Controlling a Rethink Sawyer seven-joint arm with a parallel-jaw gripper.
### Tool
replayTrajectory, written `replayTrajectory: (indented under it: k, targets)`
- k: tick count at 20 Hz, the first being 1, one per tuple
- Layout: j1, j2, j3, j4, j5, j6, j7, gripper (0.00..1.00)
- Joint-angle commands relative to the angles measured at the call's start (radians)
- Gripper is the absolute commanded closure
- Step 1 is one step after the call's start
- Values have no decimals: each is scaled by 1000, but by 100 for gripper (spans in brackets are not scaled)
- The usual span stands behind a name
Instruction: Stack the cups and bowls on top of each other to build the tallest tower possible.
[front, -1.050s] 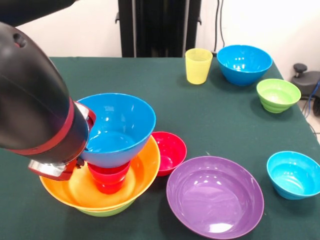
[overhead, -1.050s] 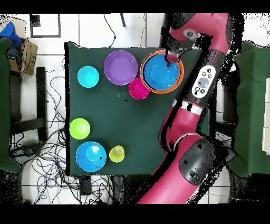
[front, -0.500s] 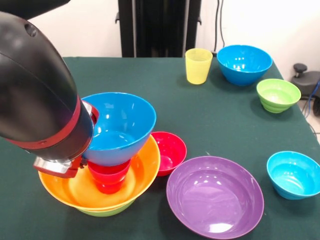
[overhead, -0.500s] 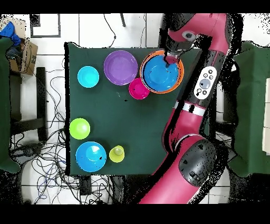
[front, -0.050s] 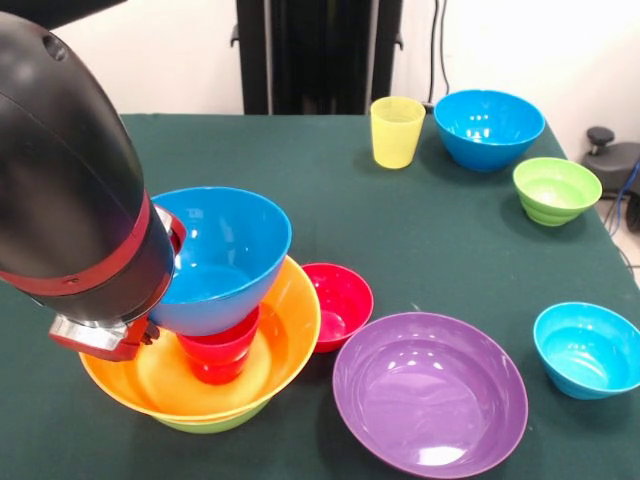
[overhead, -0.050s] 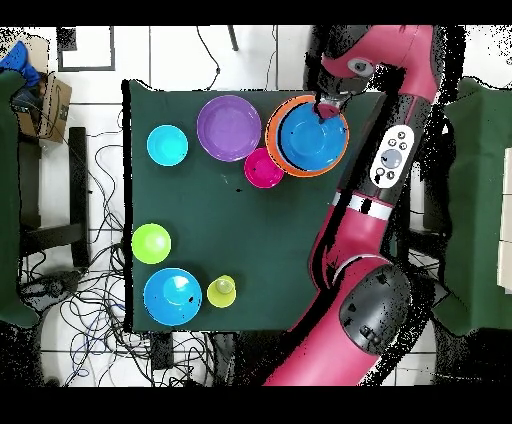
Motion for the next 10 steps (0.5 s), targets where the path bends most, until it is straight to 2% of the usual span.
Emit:
replayTrajectory:
  k: [1, 3, 10]
  targets:
    - [12, -17, -112, -38, -49, -58, -114, 100]
    - [4, 1, -78, -56, -27, -53, -99, 100]
    - [-8, 0, -75, -62, -42, -49, -136, 100]
